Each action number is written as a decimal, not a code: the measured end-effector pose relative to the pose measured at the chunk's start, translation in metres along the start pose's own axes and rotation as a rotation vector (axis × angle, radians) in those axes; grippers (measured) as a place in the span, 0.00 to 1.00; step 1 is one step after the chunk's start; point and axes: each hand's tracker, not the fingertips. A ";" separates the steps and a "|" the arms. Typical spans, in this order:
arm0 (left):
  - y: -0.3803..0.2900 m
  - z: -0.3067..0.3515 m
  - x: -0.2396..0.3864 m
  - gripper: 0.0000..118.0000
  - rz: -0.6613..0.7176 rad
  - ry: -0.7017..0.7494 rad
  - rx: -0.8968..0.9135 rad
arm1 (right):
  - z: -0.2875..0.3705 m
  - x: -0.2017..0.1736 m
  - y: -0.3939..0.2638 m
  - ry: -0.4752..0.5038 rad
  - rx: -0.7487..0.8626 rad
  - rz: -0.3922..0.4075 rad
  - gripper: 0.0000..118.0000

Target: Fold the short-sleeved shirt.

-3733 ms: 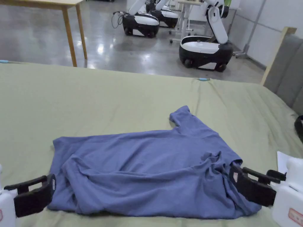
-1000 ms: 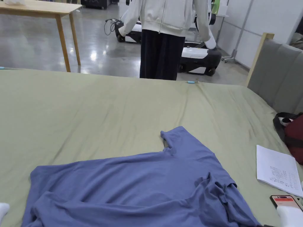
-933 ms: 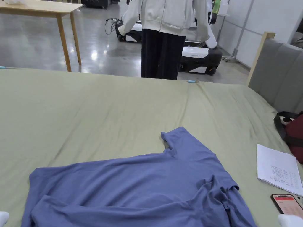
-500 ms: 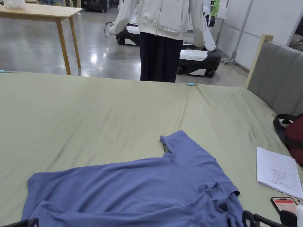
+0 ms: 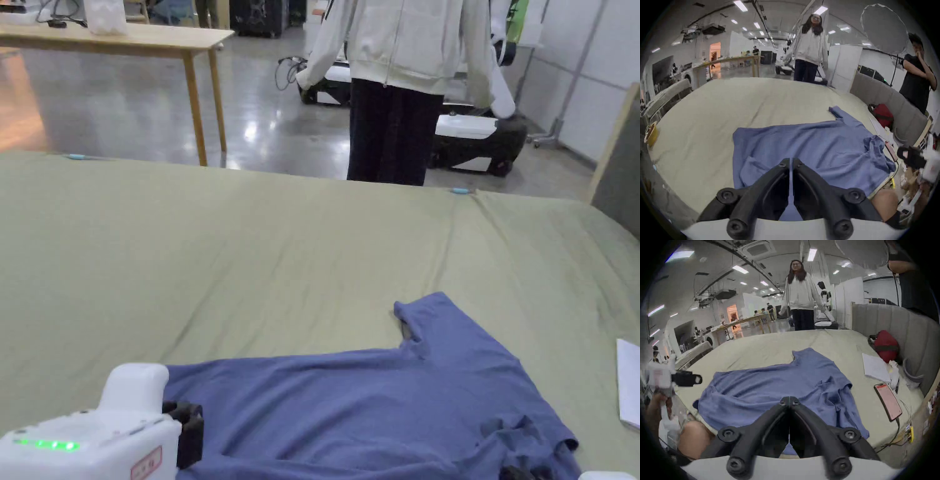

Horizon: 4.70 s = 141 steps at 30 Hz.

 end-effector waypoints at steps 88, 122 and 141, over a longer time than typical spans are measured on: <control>-0.077 0.008 -0.061 0.14 -0.165 -0.096 -0.247 | -0.040 0.164 -0.041 0.072 -0.458 -0.149 0.11; -0.008 0.014 -0.052 0.99 0.051 -0.125 -0.299 | 0.024 -0.008 -0.009 0.005 0.116 0.015 0.00; -0.074 -0.006 0.011 0.29 -0.247 0.100 -0.329 | 0.017 -0.008 -0.015 0.020 0.080 -0.005 0.00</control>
